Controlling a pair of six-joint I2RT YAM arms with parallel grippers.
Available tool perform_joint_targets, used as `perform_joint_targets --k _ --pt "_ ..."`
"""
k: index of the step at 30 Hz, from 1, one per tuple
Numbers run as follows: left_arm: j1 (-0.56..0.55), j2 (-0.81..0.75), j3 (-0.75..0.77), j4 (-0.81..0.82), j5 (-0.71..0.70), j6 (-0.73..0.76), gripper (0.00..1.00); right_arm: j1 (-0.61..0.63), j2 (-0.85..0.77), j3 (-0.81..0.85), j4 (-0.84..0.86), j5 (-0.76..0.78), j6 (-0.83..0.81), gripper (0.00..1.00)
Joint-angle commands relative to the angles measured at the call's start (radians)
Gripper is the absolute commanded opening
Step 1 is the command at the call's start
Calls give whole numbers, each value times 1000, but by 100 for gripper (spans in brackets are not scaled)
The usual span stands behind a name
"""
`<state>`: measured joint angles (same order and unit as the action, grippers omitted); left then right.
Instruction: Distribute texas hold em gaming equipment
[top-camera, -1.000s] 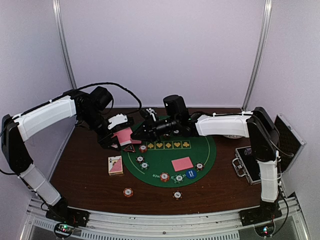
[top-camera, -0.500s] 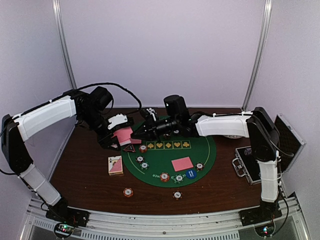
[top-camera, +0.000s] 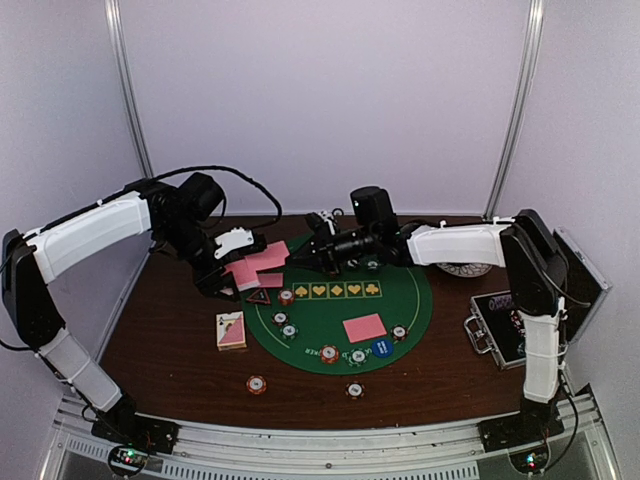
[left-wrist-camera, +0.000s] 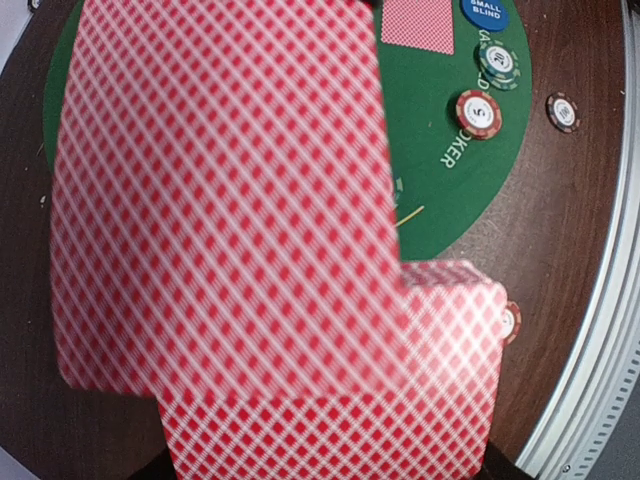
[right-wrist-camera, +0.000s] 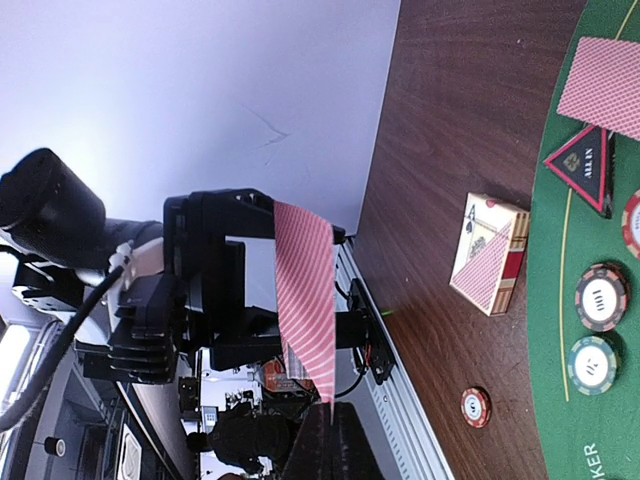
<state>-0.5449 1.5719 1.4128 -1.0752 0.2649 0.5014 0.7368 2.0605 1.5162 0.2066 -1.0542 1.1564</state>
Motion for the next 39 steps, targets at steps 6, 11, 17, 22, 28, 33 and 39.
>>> perform_joint_targets --k 6,11,17,22,28,33,39 --pt "2 -66 -24 12 -23 9 0 -69 -22 9 30 -3 -8 0" --pt "3 -80 -35 11 -28 9 0 -71 45 71 27 1 -17 0" --pt "3 -88 -33 2 -24 9 0 -72 185 198 23 27 -17 0" --pt "3 -97 -35 -7 -22 6 0 -64 316 348 -50 70 -62 0" --pt "3 -106 -34 -18 -24 5 0 -49 454 538 -193 145 -149 0" --pt "3 -106 -30 -23 -19 6 0 -42 541 623 -193 183 -133 0" --pt "3 -104 -31 -25 -17 7 0 -36 594 673 -199 187 -126 0"
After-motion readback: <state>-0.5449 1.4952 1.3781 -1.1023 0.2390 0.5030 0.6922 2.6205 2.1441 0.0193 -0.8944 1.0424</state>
